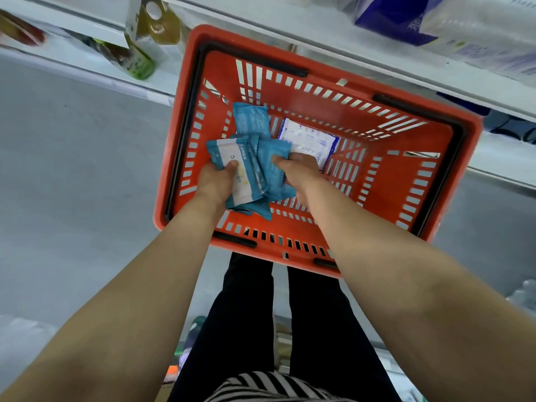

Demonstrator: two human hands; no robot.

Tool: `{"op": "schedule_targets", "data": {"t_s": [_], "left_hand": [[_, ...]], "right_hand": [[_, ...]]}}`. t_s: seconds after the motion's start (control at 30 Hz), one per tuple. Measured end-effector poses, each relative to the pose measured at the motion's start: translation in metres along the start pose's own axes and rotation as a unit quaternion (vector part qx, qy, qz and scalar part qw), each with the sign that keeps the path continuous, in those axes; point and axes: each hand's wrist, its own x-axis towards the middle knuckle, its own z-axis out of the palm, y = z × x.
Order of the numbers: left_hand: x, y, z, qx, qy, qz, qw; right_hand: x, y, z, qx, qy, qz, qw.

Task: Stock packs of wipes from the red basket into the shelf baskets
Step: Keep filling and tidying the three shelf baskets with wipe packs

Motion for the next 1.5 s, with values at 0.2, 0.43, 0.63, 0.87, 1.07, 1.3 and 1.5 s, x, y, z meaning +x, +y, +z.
{"op": "schedule_targets", "data": {"t_s": [0.2, 0.43, 0.63, 0.87, 1.07, 1.3, 1.5], "left_hand": [[-0.025, 0.010, -0.002, -0.048, -0.050, 0.024, 0.997], [-0.092, 0.044, 0.021, -0.058, -0.120, 0.086, 0.987], [-0.167, 0.072, 0.053, -0.042, -0.098, 0.202, 0.974], [-0.287, 0.078, 0.136, -0.120, -0.141, 0.330, 0.926], [-0.385, 0.068, 0.241, -0.120, -0.221, 0.363, 0.897], [-0.477, 0.061, 0.369, -0.077, -0.330, 0.386, 0.858], [-0.543, 0.094, 0.467, -0.040, -0.380, 0.420, 0.823]], "right_hand": [[-0.036, -0.007, -0.060, 0.143, 0.033, -0.035, 0.989], [-0.100, -0.034, -0.101, 0.188, 0.037, -0.109, 0.975], [-0.169, -0.063, -0.154, 0.205, 0.142, -0.283, 0.926], [-0.255, -0.061, -0.236, 0.023, 0.122, -0.445, 0.887], [-0.314, -0.023, -0.380, -0.023, 0.094, -0.465, 0.880], [-0.355, 0.032, -0.546, -0.017, 0.261, -0.486, 0.834], [-0.378, 0.036, -0.659, 0.160, 0.264, -0.432, 0.847]]}}
